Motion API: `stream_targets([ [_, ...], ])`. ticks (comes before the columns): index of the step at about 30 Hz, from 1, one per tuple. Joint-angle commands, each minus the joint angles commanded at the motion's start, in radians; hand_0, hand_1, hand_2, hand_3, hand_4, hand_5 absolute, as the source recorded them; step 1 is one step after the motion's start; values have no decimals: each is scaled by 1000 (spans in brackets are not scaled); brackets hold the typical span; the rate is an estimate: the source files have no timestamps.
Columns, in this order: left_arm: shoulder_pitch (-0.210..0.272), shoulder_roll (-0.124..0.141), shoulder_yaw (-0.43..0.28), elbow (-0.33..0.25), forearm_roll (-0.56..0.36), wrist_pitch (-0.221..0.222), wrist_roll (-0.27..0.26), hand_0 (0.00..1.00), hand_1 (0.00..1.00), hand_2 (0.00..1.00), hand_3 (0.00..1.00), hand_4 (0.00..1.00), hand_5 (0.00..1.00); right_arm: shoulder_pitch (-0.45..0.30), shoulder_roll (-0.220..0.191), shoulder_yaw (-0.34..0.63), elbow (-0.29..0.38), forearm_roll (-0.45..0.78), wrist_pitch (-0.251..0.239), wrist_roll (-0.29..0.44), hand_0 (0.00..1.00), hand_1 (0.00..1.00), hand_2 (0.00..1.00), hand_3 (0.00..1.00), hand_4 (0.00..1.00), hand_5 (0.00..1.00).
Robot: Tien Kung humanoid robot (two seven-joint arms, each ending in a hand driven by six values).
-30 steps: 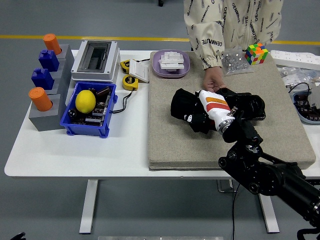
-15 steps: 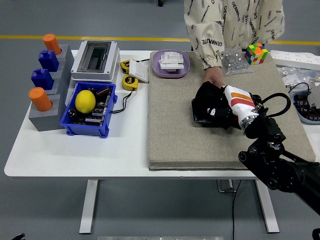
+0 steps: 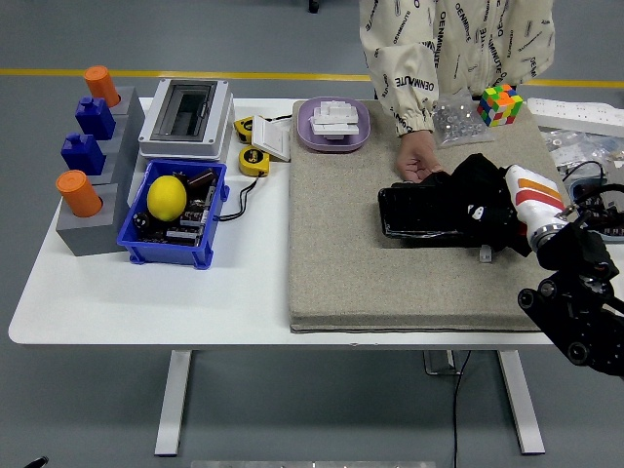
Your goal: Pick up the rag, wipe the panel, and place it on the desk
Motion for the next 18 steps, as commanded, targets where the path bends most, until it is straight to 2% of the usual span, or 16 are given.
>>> stream_targets([
  [10,3,-2,-3,0,-1,-1,0,611,641,654,562,627,439,-22,-48,41,-9,-9,6,-2,320,444,492,514,870,259],
  [18,6,-3,-6,1,0,0,0,611,641,655,562,627,439,-32,-61,55,-14,-12,7,-2,321,443,492,513,870,259],
])
